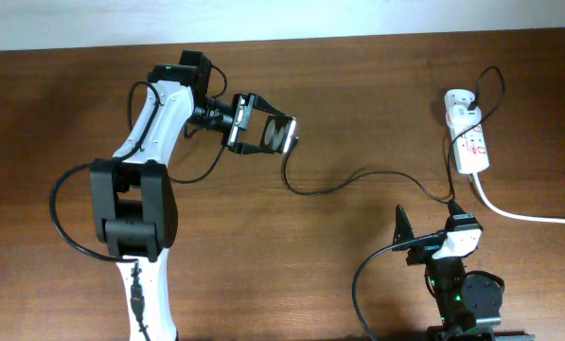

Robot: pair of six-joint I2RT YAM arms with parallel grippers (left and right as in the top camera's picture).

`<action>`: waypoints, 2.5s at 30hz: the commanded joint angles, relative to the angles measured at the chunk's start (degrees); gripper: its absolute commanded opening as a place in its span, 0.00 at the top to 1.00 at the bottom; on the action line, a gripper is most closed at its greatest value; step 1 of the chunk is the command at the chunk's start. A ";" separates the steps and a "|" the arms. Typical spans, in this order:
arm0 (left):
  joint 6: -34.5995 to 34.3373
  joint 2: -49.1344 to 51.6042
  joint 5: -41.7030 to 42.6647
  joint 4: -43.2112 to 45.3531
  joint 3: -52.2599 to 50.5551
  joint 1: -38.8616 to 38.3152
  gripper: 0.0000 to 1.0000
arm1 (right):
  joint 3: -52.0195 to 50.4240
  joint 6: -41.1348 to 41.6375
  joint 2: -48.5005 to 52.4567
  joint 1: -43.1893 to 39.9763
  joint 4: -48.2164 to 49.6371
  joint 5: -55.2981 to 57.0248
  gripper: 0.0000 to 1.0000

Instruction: Plug charger to phone and switch on socket

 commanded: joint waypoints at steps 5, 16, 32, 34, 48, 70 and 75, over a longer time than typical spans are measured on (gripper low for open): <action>-0.50 0.07 2.47 -0.09 1.68 0.22 0.88 | -0.31 0.37 -0.37 0.37 -0.24 0.24 0.01; -0.50 0.07 2.49 -0.07 1.68 0.22 0.89 | -0.31 0.39 -0.37 0.37 -0.24 0.22 0.01; -0.48 0.07 2.47 -0.09 1.68 0.22 0.87 | 0.46 2.36 -0.37 0.33 3.26 -1.73 0.01; -0.48 0.07 2.47 -0.09 1.68 0.22 0.87 | 0.46 3.19 -0.37 0.31 3.28 -2.34 0.01; -0.50 0.07 2.51 -0.09 1.68 0.22 0.89 | 16.63 8.20 9.16 0.22 -4.13 -7.61 0.01; -0.50 0.07 2.49 -0.07 1.68 0.22 0.89 | 69.31 0.94 67.54 0.31 -44.85 -31.52 0.01; -0.50 0.07 -0.57 -0.07 1.68 -0.90 0.96 | 69.31 4.42 70.47 0.33 -45.05 -31.52 0.01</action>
